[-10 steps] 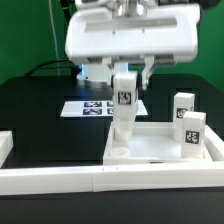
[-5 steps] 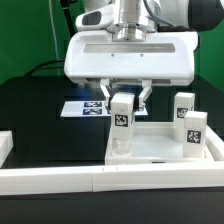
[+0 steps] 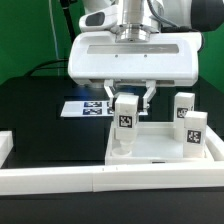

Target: Assemble square table

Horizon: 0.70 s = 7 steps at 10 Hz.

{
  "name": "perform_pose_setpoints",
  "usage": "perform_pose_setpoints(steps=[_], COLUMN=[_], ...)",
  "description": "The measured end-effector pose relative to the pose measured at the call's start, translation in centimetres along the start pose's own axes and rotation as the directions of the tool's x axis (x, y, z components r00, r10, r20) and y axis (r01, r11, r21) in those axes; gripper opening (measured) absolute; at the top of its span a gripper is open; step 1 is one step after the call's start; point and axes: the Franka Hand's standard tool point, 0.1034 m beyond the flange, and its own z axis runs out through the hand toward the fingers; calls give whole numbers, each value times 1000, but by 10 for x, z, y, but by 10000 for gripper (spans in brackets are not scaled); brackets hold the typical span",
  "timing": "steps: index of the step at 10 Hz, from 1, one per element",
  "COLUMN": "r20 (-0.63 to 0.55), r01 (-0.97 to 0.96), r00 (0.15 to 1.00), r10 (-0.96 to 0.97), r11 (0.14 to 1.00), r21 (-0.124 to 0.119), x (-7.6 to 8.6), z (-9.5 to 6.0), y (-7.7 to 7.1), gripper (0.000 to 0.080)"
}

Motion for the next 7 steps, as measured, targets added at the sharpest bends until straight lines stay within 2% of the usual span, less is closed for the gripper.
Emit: perform_pose_setpoints(steps=[7], r20=[-9], r01=[5], r00=[1000], r10=[-5], r11=[1000], r21=[8], x=[5], z=[3], y=[-9], gripper=[290])
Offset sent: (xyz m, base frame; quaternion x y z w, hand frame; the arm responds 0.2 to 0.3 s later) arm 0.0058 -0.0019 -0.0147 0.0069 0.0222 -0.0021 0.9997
